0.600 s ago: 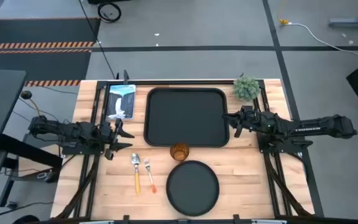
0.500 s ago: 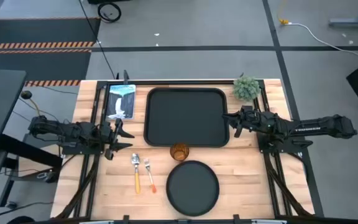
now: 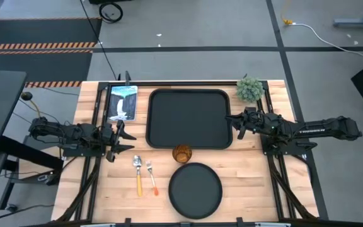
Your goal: Pick and place plate/cup/fork/spoon on tray
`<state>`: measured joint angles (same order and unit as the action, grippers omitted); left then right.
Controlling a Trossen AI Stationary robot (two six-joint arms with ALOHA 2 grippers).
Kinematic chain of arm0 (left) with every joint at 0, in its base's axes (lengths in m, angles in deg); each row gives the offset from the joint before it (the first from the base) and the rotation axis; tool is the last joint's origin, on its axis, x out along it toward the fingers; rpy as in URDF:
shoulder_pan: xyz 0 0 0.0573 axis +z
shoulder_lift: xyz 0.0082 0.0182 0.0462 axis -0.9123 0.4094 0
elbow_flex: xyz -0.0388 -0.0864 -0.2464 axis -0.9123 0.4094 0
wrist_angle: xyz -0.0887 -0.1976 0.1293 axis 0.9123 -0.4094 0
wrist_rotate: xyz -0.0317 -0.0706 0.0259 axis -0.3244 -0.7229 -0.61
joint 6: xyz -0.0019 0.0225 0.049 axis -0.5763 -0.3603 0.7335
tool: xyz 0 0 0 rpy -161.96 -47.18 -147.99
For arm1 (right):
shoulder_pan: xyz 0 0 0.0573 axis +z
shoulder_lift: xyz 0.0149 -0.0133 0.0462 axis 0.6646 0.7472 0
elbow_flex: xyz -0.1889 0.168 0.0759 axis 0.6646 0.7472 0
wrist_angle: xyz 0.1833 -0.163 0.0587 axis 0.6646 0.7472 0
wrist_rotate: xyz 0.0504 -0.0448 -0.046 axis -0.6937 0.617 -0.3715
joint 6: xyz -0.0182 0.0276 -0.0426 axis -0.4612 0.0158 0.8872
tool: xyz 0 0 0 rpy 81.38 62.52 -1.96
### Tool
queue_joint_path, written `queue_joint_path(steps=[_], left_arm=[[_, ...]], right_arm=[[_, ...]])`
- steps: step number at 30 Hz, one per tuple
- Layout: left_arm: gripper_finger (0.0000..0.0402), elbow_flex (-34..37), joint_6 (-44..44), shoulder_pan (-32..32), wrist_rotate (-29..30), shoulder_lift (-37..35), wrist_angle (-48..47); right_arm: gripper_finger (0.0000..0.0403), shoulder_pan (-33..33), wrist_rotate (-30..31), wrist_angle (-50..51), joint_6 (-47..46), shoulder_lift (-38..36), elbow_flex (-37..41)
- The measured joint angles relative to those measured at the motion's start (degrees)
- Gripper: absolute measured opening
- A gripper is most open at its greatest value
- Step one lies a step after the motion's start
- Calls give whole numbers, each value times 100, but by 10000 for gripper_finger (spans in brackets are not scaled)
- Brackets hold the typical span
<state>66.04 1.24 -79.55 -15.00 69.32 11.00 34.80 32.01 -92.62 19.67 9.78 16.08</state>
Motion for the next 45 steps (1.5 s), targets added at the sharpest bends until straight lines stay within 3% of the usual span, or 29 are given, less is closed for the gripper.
queue_joint_path(steps=[36, 45], left_arm=[[174, 0, 0, 1, 0, 0, 10], [174, 1, -106, 0, 4, -1, 1004]], right_arm=[[64, 0, 5, -4, 3, 0, -1], [64, -48, 264, -929, 156, 5, 0]])
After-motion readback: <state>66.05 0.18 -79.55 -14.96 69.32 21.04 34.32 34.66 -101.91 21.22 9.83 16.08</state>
